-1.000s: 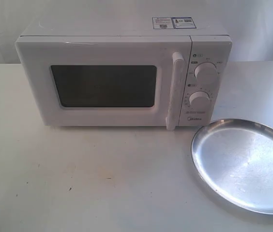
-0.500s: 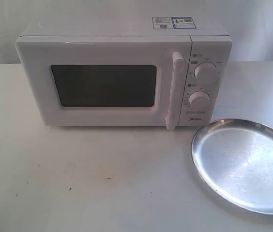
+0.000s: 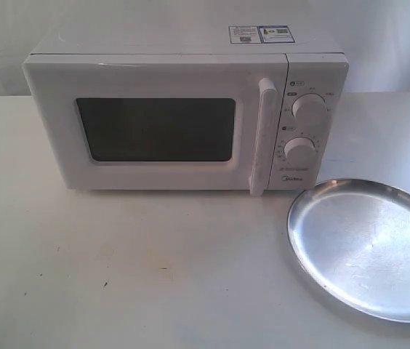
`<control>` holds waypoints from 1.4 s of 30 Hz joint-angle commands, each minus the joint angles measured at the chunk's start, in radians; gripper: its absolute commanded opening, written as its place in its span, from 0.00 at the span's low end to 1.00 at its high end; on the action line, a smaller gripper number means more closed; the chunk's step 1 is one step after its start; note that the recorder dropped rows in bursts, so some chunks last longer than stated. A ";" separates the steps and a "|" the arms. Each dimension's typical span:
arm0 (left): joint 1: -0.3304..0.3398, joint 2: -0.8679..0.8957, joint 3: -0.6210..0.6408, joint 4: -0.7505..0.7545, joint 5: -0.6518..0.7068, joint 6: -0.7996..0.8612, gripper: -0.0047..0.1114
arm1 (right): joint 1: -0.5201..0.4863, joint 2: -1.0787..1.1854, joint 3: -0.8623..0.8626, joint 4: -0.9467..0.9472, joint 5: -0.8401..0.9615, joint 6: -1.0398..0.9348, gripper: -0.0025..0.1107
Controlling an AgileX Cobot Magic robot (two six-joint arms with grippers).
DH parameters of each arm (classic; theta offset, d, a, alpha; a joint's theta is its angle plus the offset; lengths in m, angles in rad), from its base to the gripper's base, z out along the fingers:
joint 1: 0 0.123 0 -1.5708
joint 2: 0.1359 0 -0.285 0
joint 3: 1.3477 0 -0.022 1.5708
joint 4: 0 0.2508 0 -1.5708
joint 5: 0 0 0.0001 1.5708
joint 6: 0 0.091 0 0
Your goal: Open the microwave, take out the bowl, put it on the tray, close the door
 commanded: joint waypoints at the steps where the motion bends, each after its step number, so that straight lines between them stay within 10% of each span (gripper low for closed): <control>1: -0.004 -0.002 -0.002 -0.007 0.000 -0.003 0.04 | -0.006 -0.004 -0.015 0.003 0.012 0.089 0.02; 7: -0.004 -0.002 -0.002 -0.007 0.000 -0.003 0.04 | -0.006 0.014 -0.080 0.003 0.259 -0.038 0.02; 15: -0.004 -0.002 -0.002 -0.007 0.000 -0.003 0.04 | -0.006 0.459 -0.207 -0.023 0.106 -0.198 0.02; 27: -0.004 -0.002 -0.002 -0.007 0.000 -0.003 0.04 | -0.006 1.255 -0.728 -0.871 0.086 0.024 0.02; 33: -0.004 -0.002 -0.002 -0.007 0.000 -0.003 0.04 | -0.011 1.626 -0.884 -1.432 -0.419 0.250 0.02; 42: -0.004 -0.002 -0.002 -0.007 0.000 -0.003 0.04 | -0.267 1.732 -0.987 -1.733 -0.521 0.445 0.02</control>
